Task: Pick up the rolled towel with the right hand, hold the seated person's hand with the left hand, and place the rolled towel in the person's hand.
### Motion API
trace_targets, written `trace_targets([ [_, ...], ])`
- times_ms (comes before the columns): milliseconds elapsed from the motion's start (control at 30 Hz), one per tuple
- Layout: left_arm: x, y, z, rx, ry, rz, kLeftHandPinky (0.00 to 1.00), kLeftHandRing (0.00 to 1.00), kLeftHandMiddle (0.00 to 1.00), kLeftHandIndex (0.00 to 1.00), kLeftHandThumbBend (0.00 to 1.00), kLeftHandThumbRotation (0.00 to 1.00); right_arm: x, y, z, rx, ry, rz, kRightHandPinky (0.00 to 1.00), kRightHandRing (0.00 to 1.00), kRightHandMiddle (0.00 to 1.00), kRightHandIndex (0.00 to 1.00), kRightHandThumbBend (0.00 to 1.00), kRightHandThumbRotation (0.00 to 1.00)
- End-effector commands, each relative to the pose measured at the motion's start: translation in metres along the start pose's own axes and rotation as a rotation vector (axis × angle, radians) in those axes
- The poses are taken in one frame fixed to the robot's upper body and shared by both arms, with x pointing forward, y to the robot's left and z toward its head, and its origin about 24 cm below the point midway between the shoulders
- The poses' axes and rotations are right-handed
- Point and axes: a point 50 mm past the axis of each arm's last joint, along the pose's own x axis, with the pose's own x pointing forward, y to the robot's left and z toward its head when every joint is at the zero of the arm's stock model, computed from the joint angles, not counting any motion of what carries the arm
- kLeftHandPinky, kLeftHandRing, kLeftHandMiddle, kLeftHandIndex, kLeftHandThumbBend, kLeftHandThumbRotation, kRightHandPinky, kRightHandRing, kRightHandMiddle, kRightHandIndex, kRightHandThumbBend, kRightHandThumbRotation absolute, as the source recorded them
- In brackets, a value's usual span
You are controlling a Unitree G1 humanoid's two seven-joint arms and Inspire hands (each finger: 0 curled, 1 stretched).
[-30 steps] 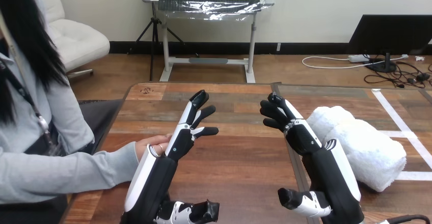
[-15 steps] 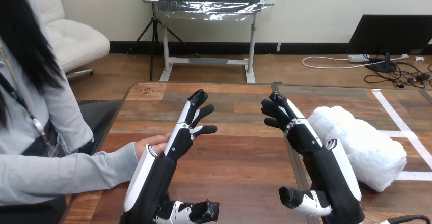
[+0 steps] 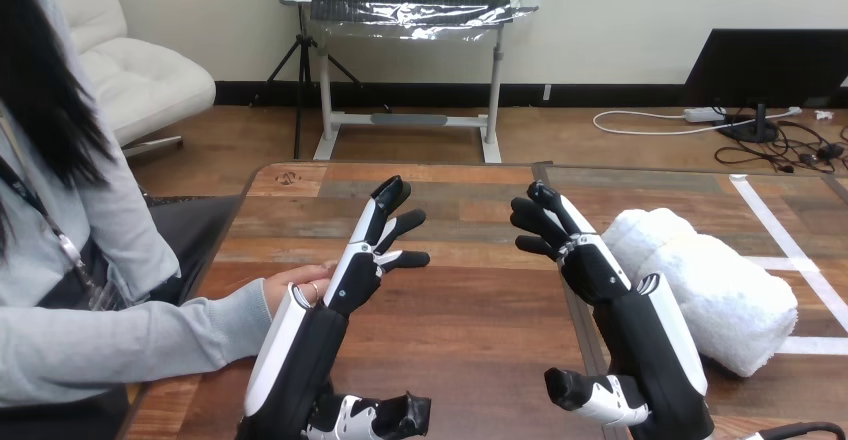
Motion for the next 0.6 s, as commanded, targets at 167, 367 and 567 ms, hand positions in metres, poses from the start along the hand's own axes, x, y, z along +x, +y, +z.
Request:
trace_targets([
  [167, 0.0199, 0.0041, 0.0052, 0.013, -0.097, 0.015, 0.74, 0.91, 0.98, 1.00, 1.00, 0.89, 0.0151, -0.0074, 0.0039, -0.025, -0.067, -0.034, 0.82, 0.88, 0.90, 0.94, 1.00, 0.83],
  [367, 0.0196, 0.0039, 0.0049, 0.005, -0.097, 0.007, 0.76, 0.92, 0.98, 1.00, 1.00, 0.88, 0.0143, -0.0070, 0.0038, -0.026, -0.063, -0.041, 0.82, 0.87, 0.89, 0.94, 1.00, 0.82],
  [567, 0.0195, 0.0040, 0.0050, 0.009, -0.095, 0.007, 0.76, 0.91, 0.98, 1.00, 1.00, 0.88, 0.0139, -0.0072, 0.0037, -0.028, -0.061, -0.041, 0.82, 0.87, 0.89, 0.94, 0.98, 0.82],
])
